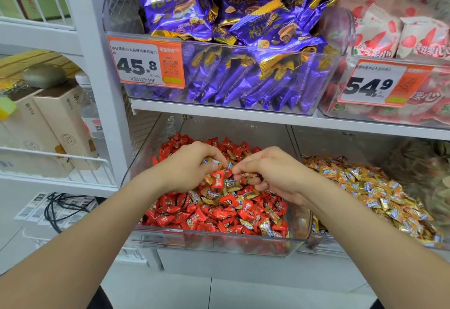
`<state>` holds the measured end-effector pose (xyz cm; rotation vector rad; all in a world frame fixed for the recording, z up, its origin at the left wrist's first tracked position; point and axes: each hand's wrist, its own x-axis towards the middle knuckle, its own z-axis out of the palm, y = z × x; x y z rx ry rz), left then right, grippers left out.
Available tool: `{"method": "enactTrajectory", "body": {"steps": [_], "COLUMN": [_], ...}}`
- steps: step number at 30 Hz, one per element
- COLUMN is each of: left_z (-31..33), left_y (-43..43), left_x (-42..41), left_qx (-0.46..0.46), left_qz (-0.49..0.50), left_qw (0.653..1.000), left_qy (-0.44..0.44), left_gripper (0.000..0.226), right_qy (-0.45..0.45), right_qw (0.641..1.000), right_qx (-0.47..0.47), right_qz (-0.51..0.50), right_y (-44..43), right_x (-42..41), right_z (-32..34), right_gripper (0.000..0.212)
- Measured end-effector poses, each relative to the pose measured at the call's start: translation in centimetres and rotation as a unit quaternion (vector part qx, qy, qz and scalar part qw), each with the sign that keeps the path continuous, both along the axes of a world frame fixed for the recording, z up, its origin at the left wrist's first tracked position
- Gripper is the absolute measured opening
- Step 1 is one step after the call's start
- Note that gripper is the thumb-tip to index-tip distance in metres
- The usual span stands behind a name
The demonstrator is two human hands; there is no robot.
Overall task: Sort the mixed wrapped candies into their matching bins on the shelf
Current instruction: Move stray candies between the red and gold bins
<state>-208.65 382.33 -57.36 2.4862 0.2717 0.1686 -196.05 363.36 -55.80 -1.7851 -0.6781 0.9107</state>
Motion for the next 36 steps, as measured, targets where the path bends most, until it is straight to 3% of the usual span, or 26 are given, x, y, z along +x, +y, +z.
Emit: {"method": "enactTrajectory", "body": {"steps": [4,9,14,18,22,24,27,32,36], "left_z": [-0.9,-0.6,-0.1,-0.2,-0.6,-1.2,-1.9,-2.4,-2.4], "left_y": [0.1,-0.3,-0.4,0.0,0.1,0.0,0.0,0.2,0.4], "left_x": [0.4,0.4,0.1,-0.4,-0.6,-0.3,0.0,0.5,0.3], "left_qx": [-0.021,-0.037,0.039,0.094,0.151,0.172,0.185,0.190,0.188], "left_qz": [0.004,0.031,0.039,-0.008,-0.049,-0.060,-0.073,-0.100,-0.106], "left_qw": [0.999,0.995,0.993,0.987,0.971,0.967,0.959,0.955,0.958], "left_qy": [0.046,0.092,0.109,0.133,0.179,0.179,0.199,0.205,0.189], "left_gripper": [0.029,0.032,0.028,0.016,0.042,0.052,0.057,0.038,0.024], "right_qy": [-0.123,-0.204,-0.423,-0.466,-0.428,-0.417,-0.435,-0.483,-0.477], "right_qw": [0.991,0.977,0.887,0.844,0.835,0.829,0.810,0.784,0.803], "right_qx": [-0.049,-0.063,-0.135,-0.195,-0.247,-0.266,-0.276,-0.231,-0.208], "right_qz": [0.012,0.025,0.130,0.179,0.243,0.260,0.279,0.314,0.291], "right_y": [0.5,1.0,0.9,0.4,0.2,0.4,1.1,2.0,1.5], "right_x": [0.3,0.2,1.2,1.9,2.8,2.8,2.1,1.9,2.0], "right_z": [-0.4,-1.2,-1.7,-0.9,-1.6,-2.4,-3.5,-4.7,-4.2], "right_gripper": [0.025,0.025,0.020,0.036,0.079,0.087,0.081,0.055,0.024]}}
